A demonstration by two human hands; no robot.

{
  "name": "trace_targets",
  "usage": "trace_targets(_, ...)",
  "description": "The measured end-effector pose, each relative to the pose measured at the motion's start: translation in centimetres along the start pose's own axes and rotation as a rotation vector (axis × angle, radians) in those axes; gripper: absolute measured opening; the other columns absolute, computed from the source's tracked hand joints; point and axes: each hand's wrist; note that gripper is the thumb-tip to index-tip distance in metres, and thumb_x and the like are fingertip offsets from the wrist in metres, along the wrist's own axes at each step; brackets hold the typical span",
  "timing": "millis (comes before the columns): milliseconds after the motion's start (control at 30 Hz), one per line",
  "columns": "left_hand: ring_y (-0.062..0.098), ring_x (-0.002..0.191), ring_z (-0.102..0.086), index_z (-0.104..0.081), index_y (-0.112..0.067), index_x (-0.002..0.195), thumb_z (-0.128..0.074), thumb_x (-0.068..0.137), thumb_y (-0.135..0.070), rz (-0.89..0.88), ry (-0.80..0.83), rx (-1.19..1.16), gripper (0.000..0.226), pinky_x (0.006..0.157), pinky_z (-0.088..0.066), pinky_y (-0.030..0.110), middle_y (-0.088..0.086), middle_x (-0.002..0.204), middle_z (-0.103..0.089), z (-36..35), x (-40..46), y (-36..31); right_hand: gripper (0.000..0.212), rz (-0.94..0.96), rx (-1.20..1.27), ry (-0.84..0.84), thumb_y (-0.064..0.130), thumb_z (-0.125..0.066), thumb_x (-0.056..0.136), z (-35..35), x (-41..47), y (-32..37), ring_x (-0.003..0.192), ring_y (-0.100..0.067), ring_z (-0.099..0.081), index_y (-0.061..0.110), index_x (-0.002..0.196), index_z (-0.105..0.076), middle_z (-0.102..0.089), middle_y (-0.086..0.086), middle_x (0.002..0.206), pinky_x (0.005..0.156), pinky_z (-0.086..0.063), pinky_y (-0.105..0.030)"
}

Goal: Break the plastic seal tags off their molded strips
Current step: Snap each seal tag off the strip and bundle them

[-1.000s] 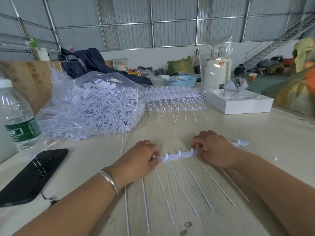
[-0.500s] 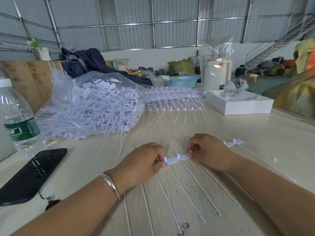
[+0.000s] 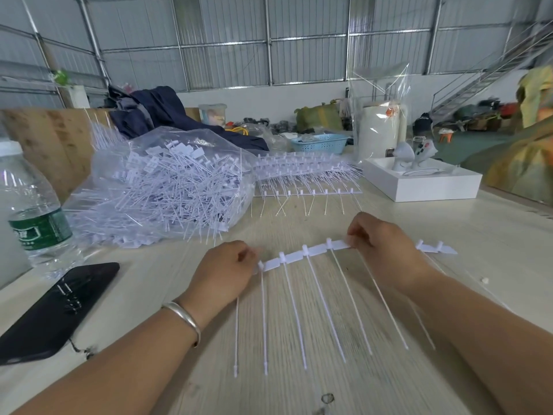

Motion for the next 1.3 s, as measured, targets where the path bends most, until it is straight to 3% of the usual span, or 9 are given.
trace_targets(133,0.022,0.069,-0.058,-0.068,-0.006,0.076,-0.05,0.089,-0.022,0.087,0.036,0.066,0.027,0.06,-0.041,0.032,0.009,0.074,-0.065,0.3,0.3,0.3,0.02,0.026,0.069,-0.006,-0.003,-0.048,0.093,-0.1,0.0,-0.3,0.064,-0.016,-0.05,0.015,0.084,-0.052,-0.059,-0.003,0.073,0.057,-0.037,-0.023)
trace_targets(300,0.017,0.082,-0.06,-0.071,-0.018,0.09,-0.054,0.092,-0.031,0.05,0.087,0.017,0.022,0.074,-0.046,0.031,-0.002,0.088,-0.065,0.3,0.0,-0.5,0.03,0.007,0.203,-0.071,-0.01,-0.041,0.092,0.4,0.5,-0.3,0.064,-0.004,-0.048,0.015,0.088,-0.057,-0.056,0.002,0.073,0.059,-0.034,-0.016)
trace_targets(433,0.02,0.084,-0.06,-0.068,-0.017,0.098,-0.051,0.097,-0.034,0.019,0.147,-0.024,0.024,0.071,-0.043,0.03,0.005,0.092,-0.066,0.0,-0.4,-0.9,0.042,0.067,0.207,-0.064,-0.019,-0.037,0.086,0.5,0.3,0.0,0.078,-0.019,-0.053,0.016,0.085,-0.059,-0.062,-0.006,0.084,0.069,-0.037,-0.023)
trace_targets(633,0.008,0.063,-0.047,-0.063,-0.022,0.074,-0.054,0.096,-0.015,0.05,0.116,-0.222,0.025,0.056,-0.031,0.017,-0.007,0.07,-0.055,0.4,-0.4,-1.0,0.044,0.124,-0.002,-0.129,-0.022,-0.039,0.081,0.4,0.1,0.0,0.093,-0.026,-0.058,0.007,0.097,-0.068,-0.066,-0.006,0.093,0.09,-0.044,-0.044)
trace_targets(733,0.012,0.065,-0.048,-0.067,-0.015,0.079,-0.056,0.094,-0.012,0.092,0.112,-0.387,0.019,0.06,-0.034,0.022,-0.001,0.072,-0.057,0.4,-0.6,-1.2,0.032,0.216,0.104,-0.194,-0.014,-0.046,0.09,0.5,-0.2,1.6,0.099,-0.017,-0.057,0.005,0.103,-0.069,-0.066,0.0,0.101,0.09,-0.041,-0.023)
trace_targets(867,0.007,0.057,-0.045,-0.069,-0.015,0.082,-0.056,0.095,-0.013,0.08,0.161,-0.568,0.019,0.058,-0.035,0.022,-0.003,0.065,-0.054,0.3,-0.8,-1.7,0.017,0.145,0.319,0.046,0.015,-0.056,0.097,-0.7,-1.0,3.5,0.106,-0.008,-0.055,0.016,0.111,-0.064,-0.065,0.007,0.109,0.094,-0.038,-0.018)
trace_targets(967,0.008,0.055,-0.042,-0.07,-0.015,0.083,-0.055,0.097,-0.013,0.085,0.252,-0.761,0.02,0.05,-0.034,0.016,-0.003,0.062,-0.048,0.3,-0.9,-1.9,0.015,0.065,0.401,0.225,0.021,-0.054,0.097,-1.5,-1.5,3.9,0.088,-0.016,-0.056,0.011,0.103,-0.063,-0.064,-0.007,0.096,0.079,-0.04,-0.017)
trace_targets(1100,0.008,0.058,-0.044,-0.072,-0.016,0.085,-0.061,0.091,-0.015,0.09,0.362,-0.983,0.013,0.051,-0.039,0.018,0.001,0.07,-0.048,0.6,-1.1,-2.3,0.025,0.039,0.507,0.259,0.02,-0.053,0.098,-1.2,-1.5,4.3,0.069,-0.013,-0.041,0.001,0.083,-0.059,-0.048,-0.009,0.074,0.064,-0.032,-0.023)
trace_targets(1300,0.007,0.057,-0.048,-0.075,-0.017,0.084,-0.064,0.078,-0.017,0.083,0.431,-1.096,0.012,0.052,-0.044,0.018,-0.002,0.069,-0.053,0.8,-1.5,-3.0,0.035,-0.088,0.644,0.27,0.023,-0.062,0.091,-0.8,-1.5,4.2,0.069,-0.018,-0.038,-0.007,0.076,-0.054,-0.042,-0.011,0.07,0.066,-0.029,-0.028)
Point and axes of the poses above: each hand's wrist, its own x-axis towards the middle knuckle, its own z-axis out of the back of the hand, y = z × x
